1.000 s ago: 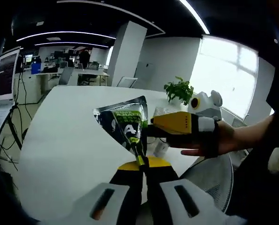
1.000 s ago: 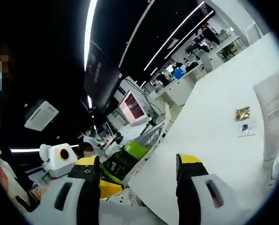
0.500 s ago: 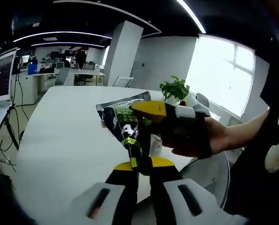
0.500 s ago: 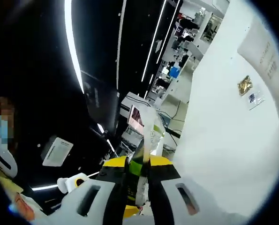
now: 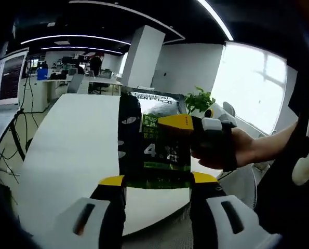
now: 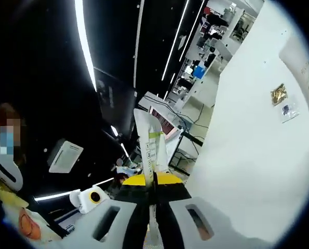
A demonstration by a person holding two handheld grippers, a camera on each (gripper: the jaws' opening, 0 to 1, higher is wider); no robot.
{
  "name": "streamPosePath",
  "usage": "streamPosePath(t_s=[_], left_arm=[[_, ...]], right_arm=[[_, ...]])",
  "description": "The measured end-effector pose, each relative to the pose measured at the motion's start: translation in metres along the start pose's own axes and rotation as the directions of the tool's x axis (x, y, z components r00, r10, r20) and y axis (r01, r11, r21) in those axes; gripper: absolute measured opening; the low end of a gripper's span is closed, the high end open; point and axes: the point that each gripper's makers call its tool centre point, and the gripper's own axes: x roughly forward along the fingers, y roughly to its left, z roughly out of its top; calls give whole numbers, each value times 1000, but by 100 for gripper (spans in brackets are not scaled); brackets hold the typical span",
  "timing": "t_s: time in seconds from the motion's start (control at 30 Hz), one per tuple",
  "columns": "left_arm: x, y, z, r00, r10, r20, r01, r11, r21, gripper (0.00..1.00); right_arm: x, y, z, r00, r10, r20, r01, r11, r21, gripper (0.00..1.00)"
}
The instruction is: Arrange the skincare products in the storage area until every visible bottle or jar stands upright without overlapping.
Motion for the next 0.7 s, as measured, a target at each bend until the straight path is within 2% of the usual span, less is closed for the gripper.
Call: streamPosePath(t_s=[0.1,0.2,0.3,0.37,0.43,0.57,0.67,0.7], left_arm=[[-4,7,8,999,3,53,0,999,-40,55],[-10,13,11,996,-10,84,18,996,-88,62],[-12,15,11,994,-35,99,49,989,-137,68],[-14,14,16,989,-52,135,74,984,-165,70],[-15,5,18,983,-104,152,134,971,-199,71],[-15,-6,18,970,-178,169,215,946,-241,69],[-16,-23,22,945,-260,196,309,907,-286,58],[-16,-24,23,941,-268,206,321,901,-293,53]], right_arm=[[-1,5,-4,998,27,-56,-29,999,-34,1],[-3,18,-8,989,92,-119,-99,994,-56,1],[-6,32,-6,978,168,-122,-172,985,-17,1],[-7,38,-4,973,196,-121,-199,980,-16,1],[-8,44,-4,965,232,-125,-233,972,1,1],[-9,53,-5,952,275,-137,-275,961,20,1],[-9,57,-7,944,294,-148,-292,956,34,1],[-9,58,-9,943,296,-154,-294,955,36,1]])
